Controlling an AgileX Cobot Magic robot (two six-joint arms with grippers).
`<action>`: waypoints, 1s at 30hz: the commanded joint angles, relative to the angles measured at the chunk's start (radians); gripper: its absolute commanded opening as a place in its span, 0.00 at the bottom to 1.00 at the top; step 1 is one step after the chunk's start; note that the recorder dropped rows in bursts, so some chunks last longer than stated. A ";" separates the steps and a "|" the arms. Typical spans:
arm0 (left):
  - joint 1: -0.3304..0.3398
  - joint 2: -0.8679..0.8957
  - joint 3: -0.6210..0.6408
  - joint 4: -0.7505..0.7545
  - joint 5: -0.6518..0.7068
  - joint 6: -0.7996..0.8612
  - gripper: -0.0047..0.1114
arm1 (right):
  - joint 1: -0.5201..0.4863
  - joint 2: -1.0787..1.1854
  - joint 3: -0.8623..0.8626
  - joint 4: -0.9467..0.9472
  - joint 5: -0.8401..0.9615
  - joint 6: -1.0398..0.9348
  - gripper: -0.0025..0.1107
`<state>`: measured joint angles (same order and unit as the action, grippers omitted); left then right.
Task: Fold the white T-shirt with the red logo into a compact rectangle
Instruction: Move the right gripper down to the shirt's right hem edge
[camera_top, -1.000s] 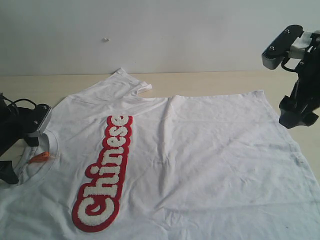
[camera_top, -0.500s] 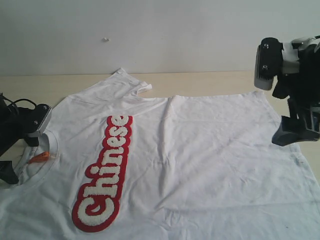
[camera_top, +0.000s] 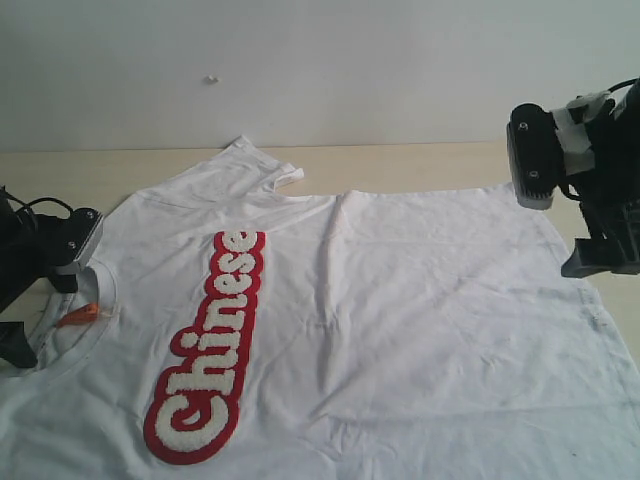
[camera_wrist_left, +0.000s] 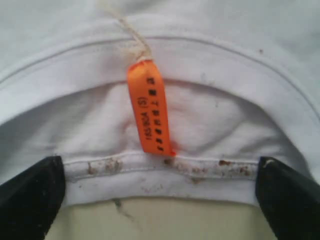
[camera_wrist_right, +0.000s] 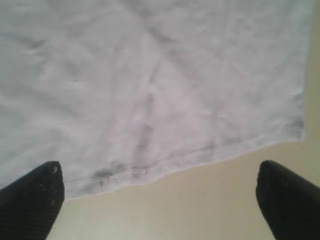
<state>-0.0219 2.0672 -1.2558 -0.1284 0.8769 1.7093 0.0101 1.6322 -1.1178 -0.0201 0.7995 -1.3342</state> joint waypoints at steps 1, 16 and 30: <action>0.002 0.022 0.000 0.000 0.005 -0.001 0.95 | -0.048 0.045 -0.005 -0.070 -0.092 0.019 0.95; 0.002 0.022 0.000 0.000 0.005 -0.001 0.95 | -0.181 0.302 -0.110 0.062 0.074 -0.213 0.95; 0.002 0.022 0.000 0.000 0.005 -0.001 0.95 | -0.203 0.412 -0.188 0.042 0.073 -0.234 0.95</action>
<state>-0.0219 2.0672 -1.2558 -0.1284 0.8769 1.7113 -0.1814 2.0375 -1.2986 0.0272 0.8666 -1.5577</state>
